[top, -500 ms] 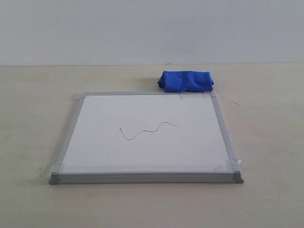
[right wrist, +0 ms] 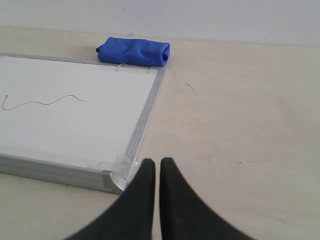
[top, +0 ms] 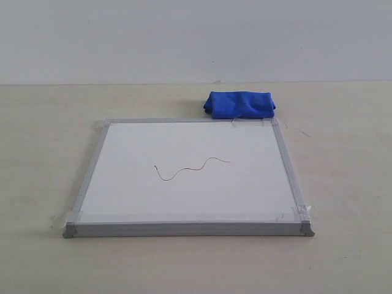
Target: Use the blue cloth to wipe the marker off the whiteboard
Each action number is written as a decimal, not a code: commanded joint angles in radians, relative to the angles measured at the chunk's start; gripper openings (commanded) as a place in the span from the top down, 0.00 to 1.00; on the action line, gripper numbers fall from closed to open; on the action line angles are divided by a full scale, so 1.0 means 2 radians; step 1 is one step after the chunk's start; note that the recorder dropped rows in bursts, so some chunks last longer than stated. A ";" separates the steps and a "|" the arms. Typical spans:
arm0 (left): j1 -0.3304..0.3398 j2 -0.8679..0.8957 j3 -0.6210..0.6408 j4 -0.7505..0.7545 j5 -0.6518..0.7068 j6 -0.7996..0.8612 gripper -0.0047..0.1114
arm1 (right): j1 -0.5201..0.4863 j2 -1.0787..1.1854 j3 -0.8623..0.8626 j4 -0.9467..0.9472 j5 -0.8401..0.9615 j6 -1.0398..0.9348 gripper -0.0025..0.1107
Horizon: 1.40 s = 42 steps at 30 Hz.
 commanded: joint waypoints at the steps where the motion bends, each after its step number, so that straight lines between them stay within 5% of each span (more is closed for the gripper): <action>1: 0.001 -0.002 0.001 -0.001 -0.004 -0.005 0.92 | -0.001 -0.002 -0.001 -0.001 0.001 -0.003 0.98; 10: 0.001 -0.002 0.001 -0.001 -0.004 -0.005 0.92 | -0.001 -0.002 -0.001 0.006 0.008 0.040 0.98; 23: 0.001 -0.002 0.001 -0.001 -0.004 -0.005 0.92 | -0.001 -0.002 -0.196 0.020 0.064 0.091 0.98; 31: 0.001 -0.002 0.001 -0.001 -0.004 -0.005 0.92 | -0.001 -0.002 -0.218 0.042 0.003 0.142 0.98; 36: 0.001 -0.002 0.001 -0.001 -0.004 -0.005 0.92 | -0.001 -0.002 -0.218 0.098 -0.133 0.227 0.98; 39: 0.001 -0.002 0.001 -0.001 -0.004 -0.005 0.92 | 0.000 0.006 -0.236 0.097 -0.167 0.195 0.98; 42: 0.001 -0.002 0.001 -0.001 -0.004 -0.005 0.92 | 0.000 0.089 -0.310 0.097 -0.100 0.096 0.98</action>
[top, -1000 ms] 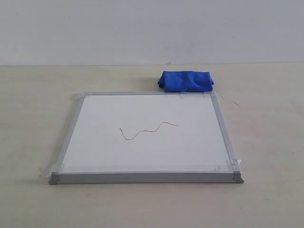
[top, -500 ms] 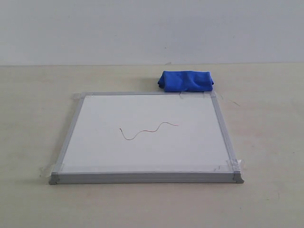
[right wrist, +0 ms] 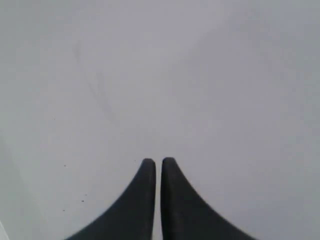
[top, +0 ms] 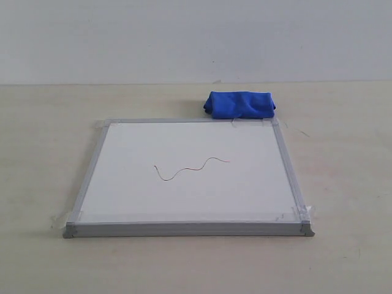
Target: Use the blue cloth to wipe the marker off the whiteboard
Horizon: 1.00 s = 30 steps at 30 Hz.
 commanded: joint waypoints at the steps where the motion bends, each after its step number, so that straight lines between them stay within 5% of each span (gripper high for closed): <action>1: 0.001 -0.002 0.001 -0.001 -0.004 -0.005 0.92 | 0.000 0.116 -0.098 0.000 0.061 -0.124 0.98; 6: 0.001 -0.002 0.001 -0.001 -0.004 -0.005 0.92 | 0.000 0.381 -0.308 -0.003 0.263 -0.320 0.98; 9: 0.001 -0.002 0.001 -0.001 -0.004 -0.005 0.92 | 0.000 0.558 -0.415 -0.004 0.380 -0.335 0.98; 17: 0.001 -0.002 0.001 -0.001 -0.004 -0.005 0.92 | 0.000 0.819 -0.568 -0.060 0.403 -0.392 0.98; 30: 0.001 -0.002 0.001 -0.001 -0.004 -0.005 0.92 | 0.031 1.062 -0.780 -0.058 0.428 -0.510 0.98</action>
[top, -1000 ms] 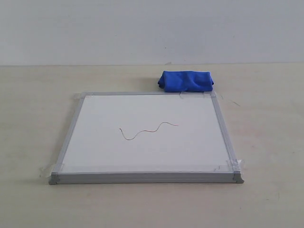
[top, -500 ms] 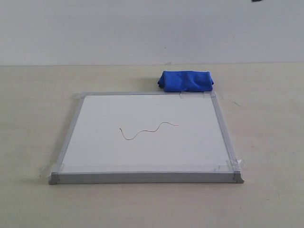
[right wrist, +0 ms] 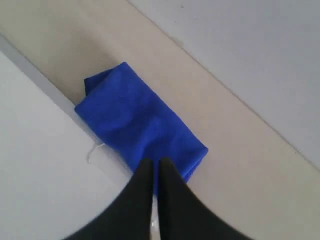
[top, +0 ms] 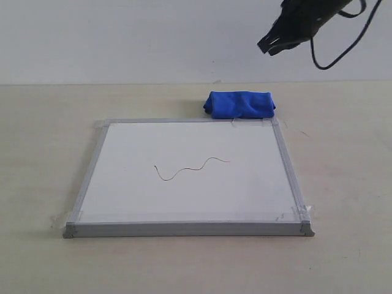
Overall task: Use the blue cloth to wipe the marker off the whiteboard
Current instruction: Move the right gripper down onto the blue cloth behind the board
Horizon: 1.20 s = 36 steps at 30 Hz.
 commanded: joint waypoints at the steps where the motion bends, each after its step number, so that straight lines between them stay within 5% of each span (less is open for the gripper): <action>1: 0.001 -0.002 0.001 -0.001 -0.004 -0.005 0.92 | 0.024 0.062 -0.042 0.003 0.009 -0.085 0.98; 4: 0.001 -0.002 0.001 -0.001 -0.004 -0.005 0.92 | 0.040 0.088 -0.042 0.005 -0.018 -0.120 0.88; 9: 0.001 -0.002 0.001 -0.001 -0.004 -0.005 0.92 | 0.053 0.110 -0.041 0.005 -0.068 -0.135 0.40; 11: 0.001 -0.002 0.001 -0.001 -0.004 -0.005 0.92 | 0.053 0.115 -0.041 0.005 -0.089 -0.119 0.29; 18: 0.001 -0.002 0.001 -0.001 -0.004 -0.005 0.92 | 0.052 0.130 -0.041 0.002 -0.126 -0.069 0.40; 36: 0.001 -0.002 0.001 -0.001 -0.004 -0.005 0.92 | 0.050 0.178 -0.041 -0.044 -0.183 -0.050 0.37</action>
